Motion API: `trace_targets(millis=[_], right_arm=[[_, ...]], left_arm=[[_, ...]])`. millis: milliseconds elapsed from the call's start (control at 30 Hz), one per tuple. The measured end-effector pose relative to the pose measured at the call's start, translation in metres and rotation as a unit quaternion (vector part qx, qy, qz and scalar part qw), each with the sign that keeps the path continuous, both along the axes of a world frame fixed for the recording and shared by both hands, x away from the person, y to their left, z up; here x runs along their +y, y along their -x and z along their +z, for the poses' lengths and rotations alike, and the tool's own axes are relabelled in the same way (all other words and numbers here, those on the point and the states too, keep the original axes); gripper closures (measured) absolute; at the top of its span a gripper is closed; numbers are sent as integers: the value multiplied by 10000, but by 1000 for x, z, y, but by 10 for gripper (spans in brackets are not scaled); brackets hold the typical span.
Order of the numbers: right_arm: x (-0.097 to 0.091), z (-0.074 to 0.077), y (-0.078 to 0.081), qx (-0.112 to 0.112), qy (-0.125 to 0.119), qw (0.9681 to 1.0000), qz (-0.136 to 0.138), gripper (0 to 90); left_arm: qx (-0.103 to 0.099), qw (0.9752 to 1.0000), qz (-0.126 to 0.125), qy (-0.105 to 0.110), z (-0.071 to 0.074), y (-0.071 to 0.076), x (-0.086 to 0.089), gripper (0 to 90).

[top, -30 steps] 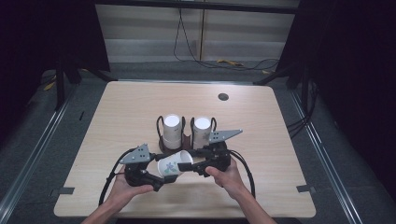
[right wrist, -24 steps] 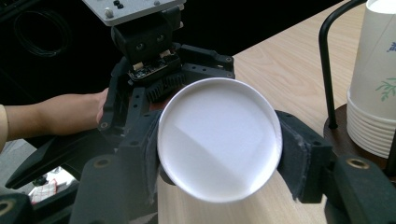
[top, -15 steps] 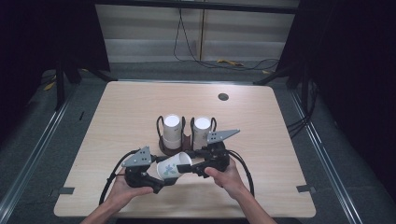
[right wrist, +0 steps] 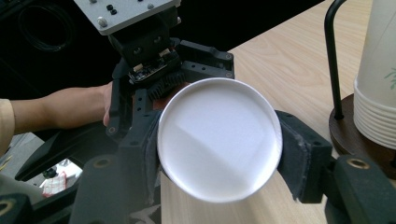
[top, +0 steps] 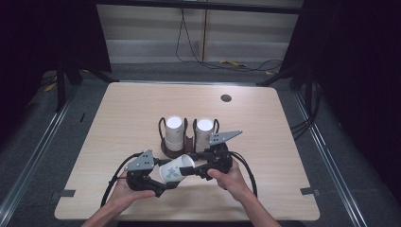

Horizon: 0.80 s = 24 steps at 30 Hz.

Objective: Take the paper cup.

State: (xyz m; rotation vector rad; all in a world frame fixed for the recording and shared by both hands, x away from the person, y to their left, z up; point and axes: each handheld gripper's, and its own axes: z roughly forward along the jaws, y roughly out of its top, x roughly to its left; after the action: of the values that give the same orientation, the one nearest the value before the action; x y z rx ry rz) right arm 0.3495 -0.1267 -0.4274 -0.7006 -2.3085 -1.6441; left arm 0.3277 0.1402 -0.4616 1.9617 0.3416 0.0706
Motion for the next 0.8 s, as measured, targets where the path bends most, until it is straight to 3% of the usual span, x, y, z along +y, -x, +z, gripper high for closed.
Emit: trace_targets(millis=[233,533,667,800], right_arm=[[0,0,0,-26,32,10000,22,368],[1,0,0,-51,31,10000,-21,342],[2,0,1,-112,123,9998,-53,262],[3,1,1,-150,156,9997,-98,237]], left_arm=[[-91,9999,-8,-48,0,1,1,254],[-17,10000,-21,-31,1,0,1,267],[-19,10000,32,-79,1,1,1,268],[36,10000,13,-76,2,1,1,268]])
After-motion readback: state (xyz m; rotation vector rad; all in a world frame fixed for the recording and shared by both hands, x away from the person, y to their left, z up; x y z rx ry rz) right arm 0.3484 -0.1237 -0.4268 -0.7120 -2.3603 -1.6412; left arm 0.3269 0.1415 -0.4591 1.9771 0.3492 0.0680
